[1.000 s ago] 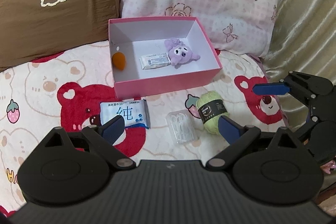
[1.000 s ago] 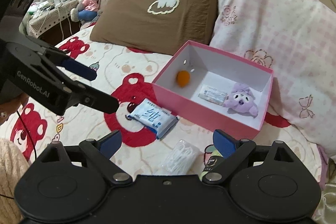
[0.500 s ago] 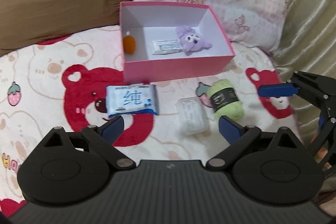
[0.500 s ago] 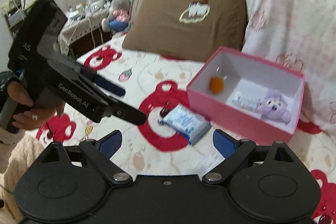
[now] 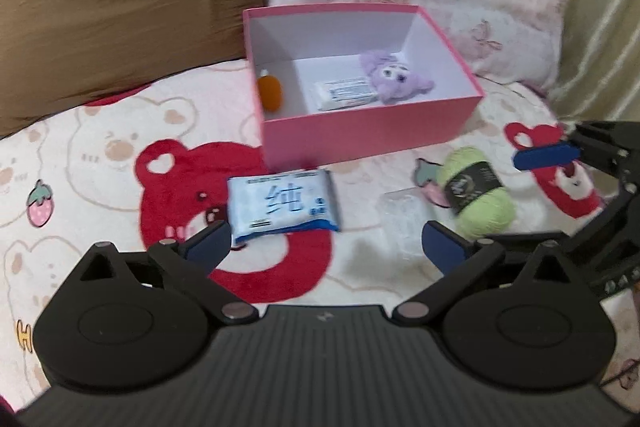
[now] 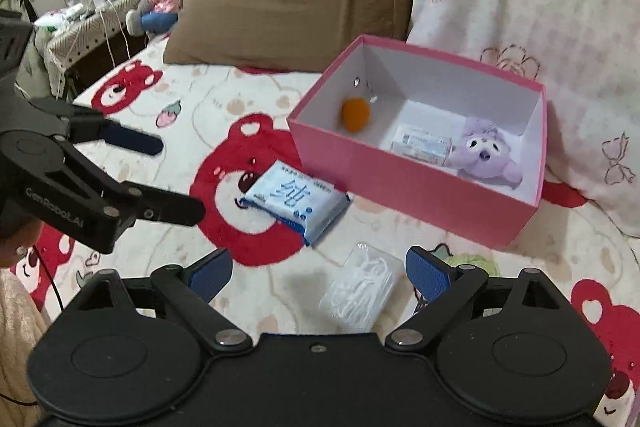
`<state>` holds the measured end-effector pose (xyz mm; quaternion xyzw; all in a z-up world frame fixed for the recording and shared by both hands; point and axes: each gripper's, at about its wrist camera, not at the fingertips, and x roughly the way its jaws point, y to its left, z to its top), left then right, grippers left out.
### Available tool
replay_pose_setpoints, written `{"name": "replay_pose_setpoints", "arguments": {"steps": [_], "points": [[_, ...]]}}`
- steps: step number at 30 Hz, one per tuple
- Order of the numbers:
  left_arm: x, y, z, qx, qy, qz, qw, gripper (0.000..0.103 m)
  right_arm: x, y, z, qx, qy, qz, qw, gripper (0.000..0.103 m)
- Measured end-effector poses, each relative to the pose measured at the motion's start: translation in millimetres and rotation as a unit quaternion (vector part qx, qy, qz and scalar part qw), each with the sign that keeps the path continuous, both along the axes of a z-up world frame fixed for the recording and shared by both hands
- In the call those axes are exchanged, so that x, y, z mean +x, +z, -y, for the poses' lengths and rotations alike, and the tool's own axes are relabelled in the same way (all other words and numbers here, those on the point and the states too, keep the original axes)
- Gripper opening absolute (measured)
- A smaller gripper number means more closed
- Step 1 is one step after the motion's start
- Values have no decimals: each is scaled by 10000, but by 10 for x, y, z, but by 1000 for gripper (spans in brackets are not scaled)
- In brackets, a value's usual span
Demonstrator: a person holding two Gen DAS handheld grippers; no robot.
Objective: Organize objects
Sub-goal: 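Move the left tool toward the blue-and-white wet-wipes pack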
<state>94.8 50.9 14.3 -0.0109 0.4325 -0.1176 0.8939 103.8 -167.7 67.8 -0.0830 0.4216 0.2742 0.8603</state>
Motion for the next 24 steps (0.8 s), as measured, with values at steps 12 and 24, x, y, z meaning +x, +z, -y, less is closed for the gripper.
{"name": "replay_pose_setpoints", "arguments": {"steps": [12,24], "points": [[196,-353,-371,-368,422,-187,9983,103,182,-343,-128,946,24,-369,9948,97],[383,-734,-613,-796,616,-340,9943,103,515,-728,-450,828,97,-814,9932,102]]}}
